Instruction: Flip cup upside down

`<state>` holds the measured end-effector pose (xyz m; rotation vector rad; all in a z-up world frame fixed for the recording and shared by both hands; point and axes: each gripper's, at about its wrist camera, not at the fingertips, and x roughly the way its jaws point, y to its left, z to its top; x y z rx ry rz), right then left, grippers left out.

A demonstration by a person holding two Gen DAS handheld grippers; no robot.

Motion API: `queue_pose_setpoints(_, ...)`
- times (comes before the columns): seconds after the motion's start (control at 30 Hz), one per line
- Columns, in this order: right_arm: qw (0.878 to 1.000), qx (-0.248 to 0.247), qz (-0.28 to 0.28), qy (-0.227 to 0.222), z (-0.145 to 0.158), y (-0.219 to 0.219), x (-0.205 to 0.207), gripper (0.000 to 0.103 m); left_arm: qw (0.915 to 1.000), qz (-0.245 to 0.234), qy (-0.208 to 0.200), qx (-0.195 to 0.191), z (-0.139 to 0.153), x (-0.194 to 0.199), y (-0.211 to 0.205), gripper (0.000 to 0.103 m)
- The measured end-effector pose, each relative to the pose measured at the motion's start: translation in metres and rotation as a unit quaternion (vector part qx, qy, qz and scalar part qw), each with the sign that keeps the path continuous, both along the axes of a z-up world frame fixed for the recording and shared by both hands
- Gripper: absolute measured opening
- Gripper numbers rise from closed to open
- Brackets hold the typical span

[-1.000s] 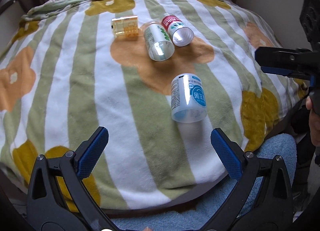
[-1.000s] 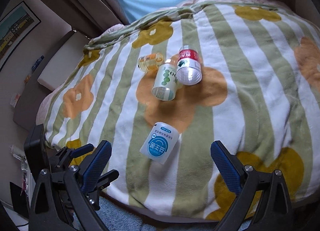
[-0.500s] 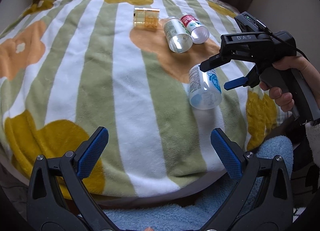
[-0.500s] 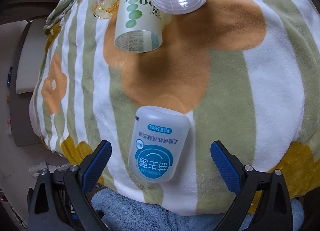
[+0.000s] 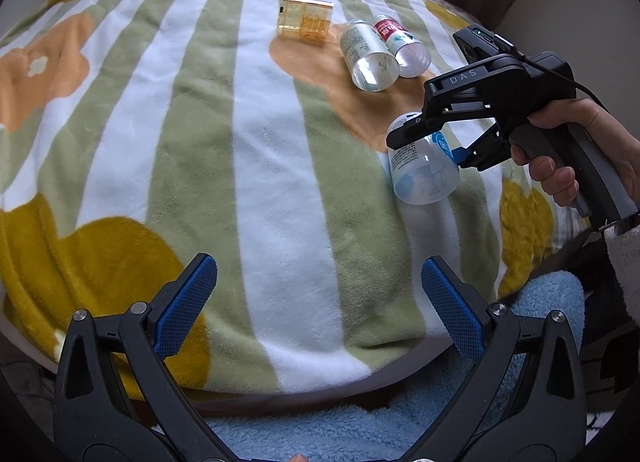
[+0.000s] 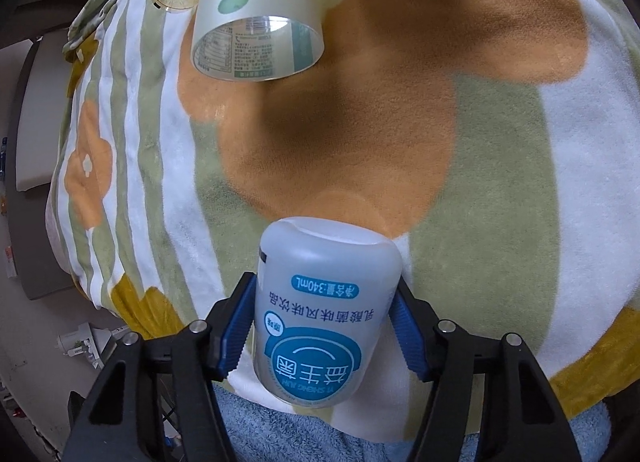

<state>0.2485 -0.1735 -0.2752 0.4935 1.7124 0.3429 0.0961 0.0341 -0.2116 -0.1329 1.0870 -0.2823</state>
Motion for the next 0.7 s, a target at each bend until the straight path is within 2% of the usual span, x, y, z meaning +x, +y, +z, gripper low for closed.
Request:
queue_pose_setpoints(0.17, 0.999, 0.0, 0.003, -0.049, 0.014, 0.002, -0.001, 0.058, 1.0, 0.003, -0.006, -0.006, -0.003, 0.0, 0.001, 0.102)
queue_pose_setpoints(0.23, 0.996, 0.007, 0.007, -0.093, 0.024, 0.004, -0.002, 0.058, 0.9999, 0.005, -0.01, -0.012, -0.005, -0.002, 0.002, 0.102)
queue_pose_setpoints(0.3, 0.988, -0.007, 0.015, -0.155, 0.034, 0.007, -0.006, 0.058, 0.9997, 0.011, -0.017, -0.013, -0.007, -0.003, 0.003, 0.102)
queue_pose_setpoints(0.37, 0.973, -0.027, 0.027, -0.229, 0.042, 0.012, -0.013, 0.058, 0.9994, 0.02, -0.025, -0.013, -0.01, -0.005, 0.005, 0.102)
queue_pose_setpoints(0.47, 0.942, -0.054, 0.026, -0.329, 0.046, 0.015, -0.027, 0.058, 0.9987, 0.03, -0.041, -0.008, -0.016, -0.007, 0.006, 0.102)
queue_pose_setpoints(0.57, 0.903, -0.09, 0.04, -0.419, 0.045, 0.026, -0.043, 0.058, 0.9978, 0.038, -0.053, -0.009, -0.02, -0.01, 0.007, 0.102)
queue_pose_setpoints(0.63, 0.878, -0.115, 0.053, -0.462, 0.043, 0.035, -0.053, 0.058, 0.9971, 0.045, -0.061, -0.008, -0.021, -0.01, 0.008, 0.102)
queue_pose_setpoints(0.7, 0.862, -0.136, 0.056, -0.486, 0.041, 0.039, -0.056, 0.058, 0.9963, 0.054, -0.066, -0.012, -0.021, -0.01, 0.012, 0.102)
